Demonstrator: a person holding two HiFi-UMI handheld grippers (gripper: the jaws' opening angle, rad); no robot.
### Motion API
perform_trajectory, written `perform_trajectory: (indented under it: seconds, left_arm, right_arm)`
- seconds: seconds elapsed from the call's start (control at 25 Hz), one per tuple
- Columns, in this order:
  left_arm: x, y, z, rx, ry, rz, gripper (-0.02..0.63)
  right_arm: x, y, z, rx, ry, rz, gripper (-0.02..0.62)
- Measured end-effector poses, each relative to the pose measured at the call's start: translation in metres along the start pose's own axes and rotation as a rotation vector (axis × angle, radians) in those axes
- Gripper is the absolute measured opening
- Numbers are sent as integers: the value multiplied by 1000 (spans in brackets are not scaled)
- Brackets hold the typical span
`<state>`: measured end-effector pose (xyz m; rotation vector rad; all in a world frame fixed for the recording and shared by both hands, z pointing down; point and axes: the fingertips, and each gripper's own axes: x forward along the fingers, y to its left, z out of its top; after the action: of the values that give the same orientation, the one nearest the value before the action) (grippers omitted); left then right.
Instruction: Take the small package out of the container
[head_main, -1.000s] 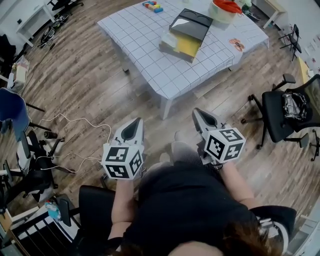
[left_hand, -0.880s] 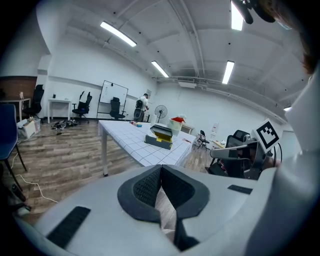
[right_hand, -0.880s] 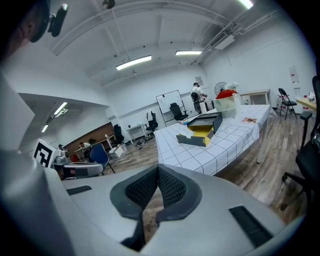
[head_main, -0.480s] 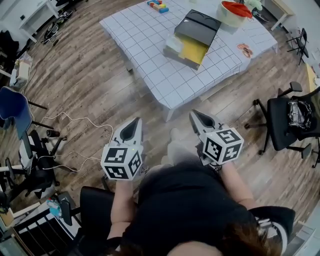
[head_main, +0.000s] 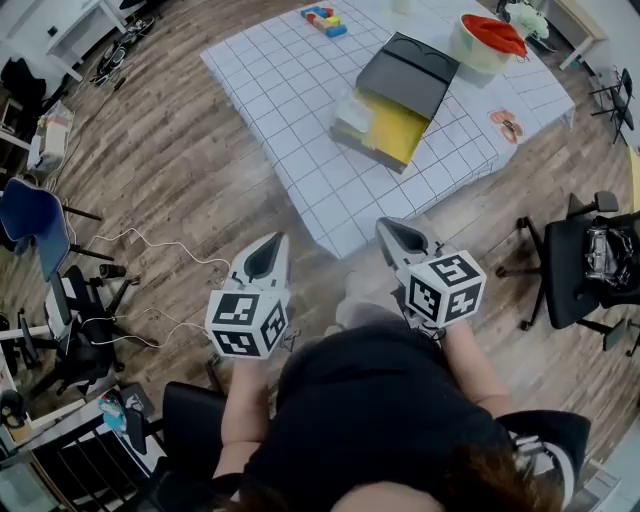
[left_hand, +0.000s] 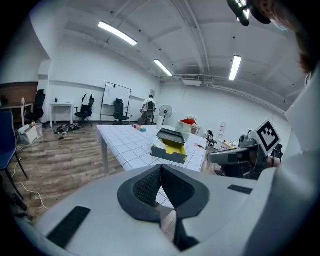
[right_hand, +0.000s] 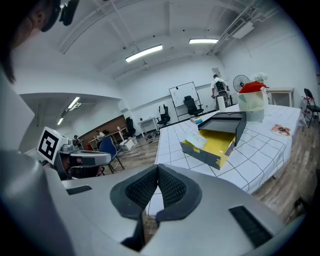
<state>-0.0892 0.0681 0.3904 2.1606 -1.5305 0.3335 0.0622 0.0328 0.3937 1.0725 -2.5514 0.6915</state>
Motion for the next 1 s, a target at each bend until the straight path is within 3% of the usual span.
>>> perform_trajectory:
  seconds: [0.36,0.6,1.0]
  left_arm:
    - [54,6,30,-10,11,36,28]
    - [90,9,46,-18,18,51,28]
    - [125,18,57,-23,38,87,28]
  right_arm:
    - [40,-42,39,-55,33,73,30]
    - [63,-66,53,-96,69,121,99]
    - [100,-108,79,-161,110,153,163]
